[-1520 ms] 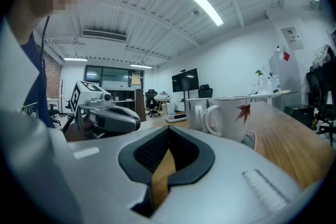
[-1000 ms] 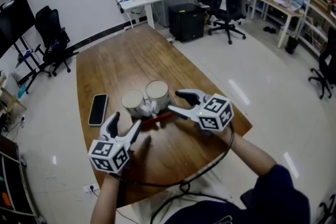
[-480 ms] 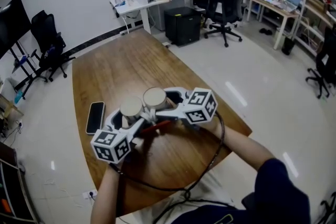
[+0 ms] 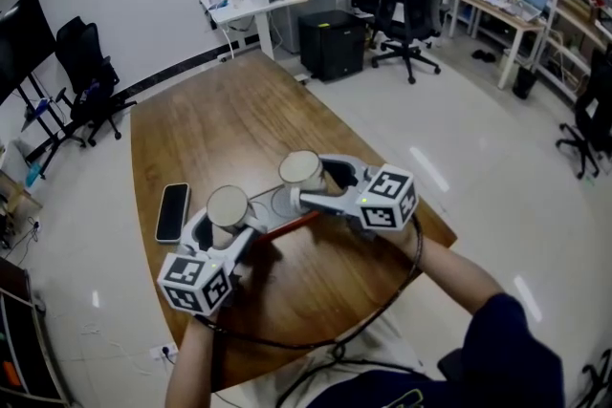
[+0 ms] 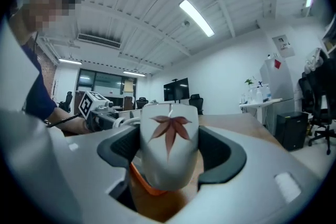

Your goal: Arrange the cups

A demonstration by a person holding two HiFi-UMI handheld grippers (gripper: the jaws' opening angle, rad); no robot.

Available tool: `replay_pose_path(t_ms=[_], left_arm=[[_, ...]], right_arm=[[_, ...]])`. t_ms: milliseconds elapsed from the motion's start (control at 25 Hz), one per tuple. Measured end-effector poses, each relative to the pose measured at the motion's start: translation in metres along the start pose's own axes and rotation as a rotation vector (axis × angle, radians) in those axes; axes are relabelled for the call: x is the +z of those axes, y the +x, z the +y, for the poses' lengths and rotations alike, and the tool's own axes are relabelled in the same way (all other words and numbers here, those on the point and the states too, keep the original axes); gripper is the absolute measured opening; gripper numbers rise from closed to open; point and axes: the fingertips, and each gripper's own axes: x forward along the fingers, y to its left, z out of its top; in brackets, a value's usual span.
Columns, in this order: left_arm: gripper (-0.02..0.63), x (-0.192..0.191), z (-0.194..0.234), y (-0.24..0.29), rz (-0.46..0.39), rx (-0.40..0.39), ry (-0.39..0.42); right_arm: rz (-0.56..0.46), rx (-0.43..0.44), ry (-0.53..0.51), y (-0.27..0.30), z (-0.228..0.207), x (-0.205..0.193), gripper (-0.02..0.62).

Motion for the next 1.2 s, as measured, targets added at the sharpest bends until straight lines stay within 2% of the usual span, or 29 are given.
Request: replay_pose_path(t_ms=[120, 280, 320, 400, 440, 600, 680, 800, 880, 920, 960, 1040, 1080, 1120, 1200], left_arm=[[0.373, -0.002, -0.002, -0.025, 0.001, 0.037, 0.0], [0.373, -0.002, 0.003, -0.06, -0.027, 0.073, -0.065], [0.373, -0.004, 0.005, -0.067, -0.021, 0.082, -0.074], [0.373, -0.012, 0.004, -0.077, 0.011, 0.097, -0.076], [0.373, -0.017, 0.003, -0.08, 0.03, 0.099, -0.072], [0.373, -0.029, -0.002, -0.081, 0.086, 0.086, -0.08], [0.374, -0.032, -0.003, -0.081, 0.106, 0.082, -0.087], [0.374, -0.033, -0.007, -0.085, 0.12, 0.073, -0.09], [0.374, -0.035, -0.01, -0.088, 0.126, 0.076, -0.099], [0.374, -0.036, -0.01, -0.089, 0.129, 0.077, -0.1], [0.374, -0.037, -0.011, -0.09, 0.129, 0.076, -0.099], [0.374, -0.037, -0.01, -0.089, 0.129, 0.077, -0.097], [0.374, -0.038, -0.01, -0.089, 0.131, 0.08, -0.1], [0.374, -0.04, -0.012, -0.091, 0.135, 0.086, -0.105], [0.373, -0.043, -0.014, -0.094, 0.146, 0.094, -0.105]], right_arm=[[0.02, -0.048, 0.042, -0.023, -0.011, -0.005, 0.341], [0.039, -0.12, 0.075, -0.047, -0.028, -0.01, 0.324], [0.027, -0.144, 0.069, -0.052, -0.032, -0.008, 0.262], [0.022, -0.203, 0.034, -0.059, -0.041, -0.006, 0.065], [0.04, -0.222, 0.01, -0.06, -0.043, -0.007, 0.023], [0.159, -0.218, -0.083, -0.051, -0.037, -0.008, 0.016], [0.174, -0.184, -0.058, -0.046, -0.037, -0.01, 0.012], [0.159, -0.106, 0.016, -0.044, -0.035, -0.016, 0.006], [0.063, -0.068, 0.057, -0.057, -0.033, -0.001, 0.003], [-0.014, -0.038, 0.078, -0.067, -0.034, 0.013, 0.013], [-0.081, 0.011, 0.109, -0.074, -0.037, 0.027, 0.091], [-0.144, 0.105, 0.199, -0.08, -0.052, 0.041, 0.347], [-0.137, 0.118, 0.235, -0.079, -0.062, 0.039, 0.404], [-0.109, 0.111, 0.251, -0.078, -0.071, 0.032, 0.446], [-0.02, 0.099, 0.243, -0.077, -0.073, 0.011, 0.446]])
